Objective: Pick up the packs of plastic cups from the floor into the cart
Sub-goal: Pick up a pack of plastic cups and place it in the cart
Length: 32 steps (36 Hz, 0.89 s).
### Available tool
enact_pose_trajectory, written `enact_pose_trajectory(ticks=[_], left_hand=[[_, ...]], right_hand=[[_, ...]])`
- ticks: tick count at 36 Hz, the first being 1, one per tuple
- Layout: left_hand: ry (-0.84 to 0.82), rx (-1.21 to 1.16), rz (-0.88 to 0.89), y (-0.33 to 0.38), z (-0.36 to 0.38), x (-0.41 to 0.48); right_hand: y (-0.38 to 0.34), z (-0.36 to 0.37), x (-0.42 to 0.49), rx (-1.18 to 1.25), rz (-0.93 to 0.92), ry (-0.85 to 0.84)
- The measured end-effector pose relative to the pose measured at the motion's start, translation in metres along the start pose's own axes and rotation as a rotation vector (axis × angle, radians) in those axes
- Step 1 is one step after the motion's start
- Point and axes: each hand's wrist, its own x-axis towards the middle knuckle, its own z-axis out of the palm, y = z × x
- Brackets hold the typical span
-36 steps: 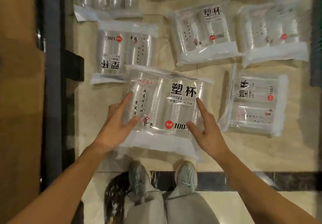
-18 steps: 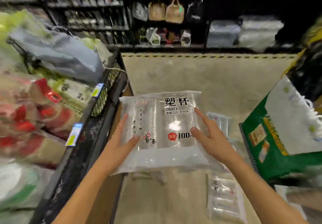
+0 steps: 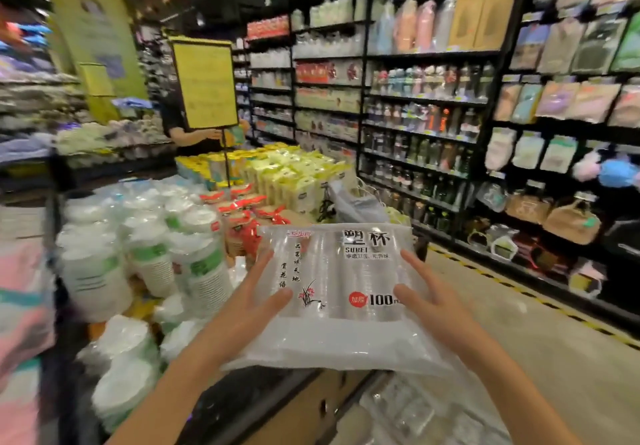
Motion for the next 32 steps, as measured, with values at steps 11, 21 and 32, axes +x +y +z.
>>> enact_pose_trajectory(ticks=[11, 21, 32], left_hand=[[0.55, 0.116, -0.276, -0.022, -0.112, -0.17], [0.903, 0.202, -0.5, -0.041, -0.219, -0.374], [1.215, 0.23, -0.699, -0.038, -0.265, -0.581]], right_hand=[[-0.087, 0.148, 0.002, 0.013, -0.33, -0.483], [-0.193, 0.332, -0.097, 0.053, -0.513, -0.838], [-0.27, 0.52, -0.246, 0.144, -0.693, -1.221]])
